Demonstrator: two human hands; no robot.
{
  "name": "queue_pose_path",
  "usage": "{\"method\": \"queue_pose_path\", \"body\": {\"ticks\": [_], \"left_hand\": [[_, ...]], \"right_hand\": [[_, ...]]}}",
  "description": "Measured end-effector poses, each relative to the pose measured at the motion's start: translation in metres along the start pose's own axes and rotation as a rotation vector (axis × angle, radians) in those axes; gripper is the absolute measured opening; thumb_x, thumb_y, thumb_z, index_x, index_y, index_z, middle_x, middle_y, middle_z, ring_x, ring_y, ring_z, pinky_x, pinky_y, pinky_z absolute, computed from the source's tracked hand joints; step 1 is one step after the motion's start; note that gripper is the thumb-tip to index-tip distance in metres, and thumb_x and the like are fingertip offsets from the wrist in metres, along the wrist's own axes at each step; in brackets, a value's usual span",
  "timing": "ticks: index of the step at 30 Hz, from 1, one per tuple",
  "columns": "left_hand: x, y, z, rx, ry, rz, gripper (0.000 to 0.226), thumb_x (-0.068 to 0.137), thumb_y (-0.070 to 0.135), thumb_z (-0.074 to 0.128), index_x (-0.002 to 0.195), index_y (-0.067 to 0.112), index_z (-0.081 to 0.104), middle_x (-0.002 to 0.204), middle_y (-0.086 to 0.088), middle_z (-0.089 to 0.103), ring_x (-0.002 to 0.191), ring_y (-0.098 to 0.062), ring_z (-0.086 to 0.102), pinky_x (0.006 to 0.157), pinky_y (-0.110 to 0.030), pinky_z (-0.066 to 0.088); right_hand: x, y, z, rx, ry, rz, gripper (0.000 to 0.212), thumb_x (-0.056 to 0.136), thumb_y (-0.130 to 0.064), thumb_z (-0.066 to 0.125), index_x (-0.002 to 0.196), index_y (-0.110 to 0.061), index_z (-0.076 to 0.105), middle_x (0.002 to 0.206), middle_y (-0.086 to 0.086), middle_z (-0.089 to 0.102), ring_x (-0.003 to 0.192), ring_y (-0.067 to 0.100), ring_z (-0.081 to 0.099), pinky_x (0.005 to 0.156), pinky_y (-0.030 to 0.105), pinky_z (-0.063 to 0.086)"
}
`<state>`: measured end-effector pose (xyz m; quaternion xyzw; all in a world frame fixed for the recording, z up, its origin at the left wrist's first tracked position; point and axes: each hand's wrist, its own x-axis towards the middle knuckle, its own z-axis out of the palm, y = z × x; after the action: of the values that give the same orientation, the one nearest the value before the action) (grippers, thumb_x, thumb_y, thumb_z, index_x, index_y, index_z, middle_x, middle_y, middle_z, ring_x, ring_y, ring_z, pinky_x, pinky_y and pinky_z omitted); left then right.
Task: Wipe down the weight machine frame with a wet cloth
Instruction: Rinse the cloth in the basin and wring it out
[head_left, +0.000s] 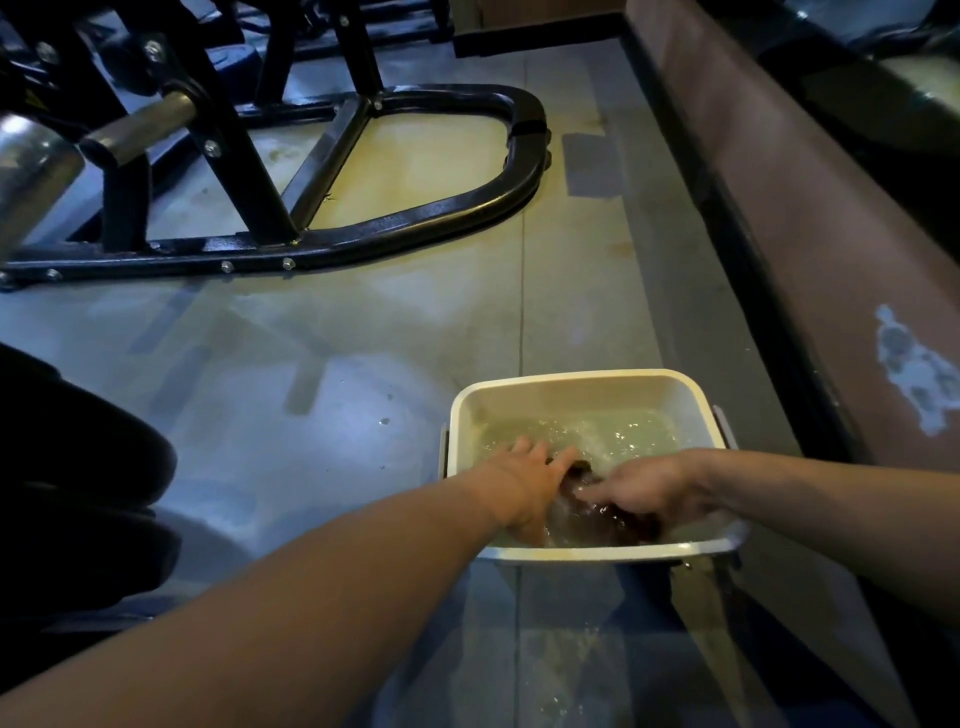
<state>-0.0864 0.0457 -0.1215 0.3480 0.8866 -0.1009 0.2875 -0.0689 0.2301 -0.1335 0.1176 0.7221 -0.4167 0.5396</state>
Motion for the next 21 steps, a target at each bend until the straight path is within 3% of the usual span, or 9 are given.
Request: {"method": "queue_pose_path", "body": {"ticks": [2, 4, 6, 9, 11, 13, 16, 18, 21], "left_hand": [[-0.001, -0.002, 0.0, -0.074, 0.041, 0.022, 0.097, 0.08, 0.043, 0.083, 0.155, 0.026, 0.024, 0.147, -0.009, 0.047, 0.132, -0.031, 0.046, 0.113, -0.046, 0.038], [0.0, -0.005, -0.004, -0.308, 0.026, -0.017, 0.072, 0.082, 0.034, 0.082, 0.142, 0.027, 0.042, 0.129, -0.006, 0.061, 0.113, -0.026, 0.057, 0.1, -0.041, 0.047], [0.0, -0.009, -0.01, -0.434, 0.019, -0.07, 0.044, 0.087, 0.025, 0.076, 0.126, 0.025, 0.056, 0.116, -0.005, 0.066, 0.105, -0.027, 0.062, 0.094, -0.04, 0.052], [-0.002, -0.014, -0.015, -0.445, 0.045, -0.143, 0.014, 0.092, 0.023, 0.066, 0.104, 0.022, 0.06, 0.106, -0.005, 0.065, 0.097, -0.026, 0.061, 0.084, -0.035, 0.052], [-0.003, -0.019, -0.014, -0.511, 0.037, -0.218, 0.019, 0.091, 0.02, 0.064, 0.11, 0.017, 0.064, 0.108, -0.008, 0.066, 0.099, -0.027, 0.063, 0.086, -0.036, 0.055], [-0.003, -0.023, -0.014, -0.607, 0.009, -0.286, 0.028, 0.09, 0.016, 0.062, 0.117, 0.012, 0.065, 0.11, -0.011, 0.068, 0.1, -0.028, 0.065, 0.089, -0.039, 0.059], [-0.006, -0.025, -0.021, -0.829, 0.005, -0.396, 0.028, 0.091, 0.011, 0.057, 0.118, 0.007, 0.064, 0.099, -0.013, 0.068, 0.085, -0.026, 0.069, 0.07, -0.034, 0.06], [-0.013, -0.023, -0.029, -1.054, -0.045, -0.458, 0.029, 0.09, 0.009, 0.059, 0.118, 0.006, 0.059, 0.094, -0.014, 0.066, 0.076, -0.024, 0.069, 0.063, -0.032, 0.061], [-0.02, -0.024, -0.034, -1.29, -0.158, -0.418, 0.046, 0.084, 0.011, 0.068, 0.127, 0.005, 0.054, 0.1, -0.016, 0.064, 0.084, -0.026, 0.068, 0.073, -0.039, 0.064]], "right_hand": [[-0.004, -0.004, -0.001, 0.282, -0.086, 0.015, 0.046, 0.102, -0.047, 0.056, 0.126, -0.009, 0.062, 0.104, 0.011, 0.073, 0.083, 0.02, 0.067, 0.065, 0.026, 0.053], [-0.007, -0.01, -0.002, 0.434, -0.046, 0.017, 0.046, 0.098, -0.045, 0.059, 0.125, -0.007, 0.057, 0.094, 0.014, 0.067, 0.067, 0.02, 0.064, 0.05, 0.023, 0.048], [-0.012, -0.017, -0.006, 0.388, 0.008, 0.016, 0.045, 0.1, -0.043, 0.055, 0.125, -0.005, 0.057, 0.09, 0.015, 0.068, 0.066, 0.022, 0.065, 0.051, 0.024, 0.048], [-0.019, -0.025, -0.005, 0.105, 0.122, -0.026, 0.039, 0.106, -0.039, 0.047, 0.124, -0.008, 0.061, 0.096, 0.013, 0.074, 0.079, 0.023, 0.07, 0.061, 0.027, 0.054], [-0.017, -0.027, -0.002, 0.062, 0.263, -0.119, 0.027, 0.105, -0.036, 0.051, 0.122, -0.017, 0.06, 0.111, 0.015, 0.072, 0.09, 0.025, 0.072, 0.07, 0.033, 0.061], [-0.01, -0.025, 0.002, 0.056, 0.337, -0.263, 0.03, 0.101, -0.034, 0.057, 0.13, -0.024, 0.055, 0.123, 0.012, 0.064, 0.105, 0.025, 0.068, 0.089, 0.039, 0.062], [-0.006, -0.021, 0.009, -0.377, 0.39, -0.426, 0.083, 0.088, -0.038, 0.074, 0.156, -0.031, 0.027, 0.148, 0.003, 0.039, 0.124, 0.02, 0.051, 0.102, 0.033, 0.052], [-0.006, -0.017, 0.019, -0.685, 0.54, -0.497, 0.104, 0.081, -0.045, 0.081, 0.16, -0.037, 0.013, 0.153, -0.006, 0.028, 0.131, 0.02, 0.042, 0.108, 0.038, 0.048], [-0.01, -0.015, 0.023, -0.759, 0.777, -0.544, 0.089, 0.087, -0.043, 0.079, 0.156, -0.034, 0.025, 0.147, -0.005, 0.046, 0.126, 0.02, 0.05, 0.099, 0.037, 0.052]]}}
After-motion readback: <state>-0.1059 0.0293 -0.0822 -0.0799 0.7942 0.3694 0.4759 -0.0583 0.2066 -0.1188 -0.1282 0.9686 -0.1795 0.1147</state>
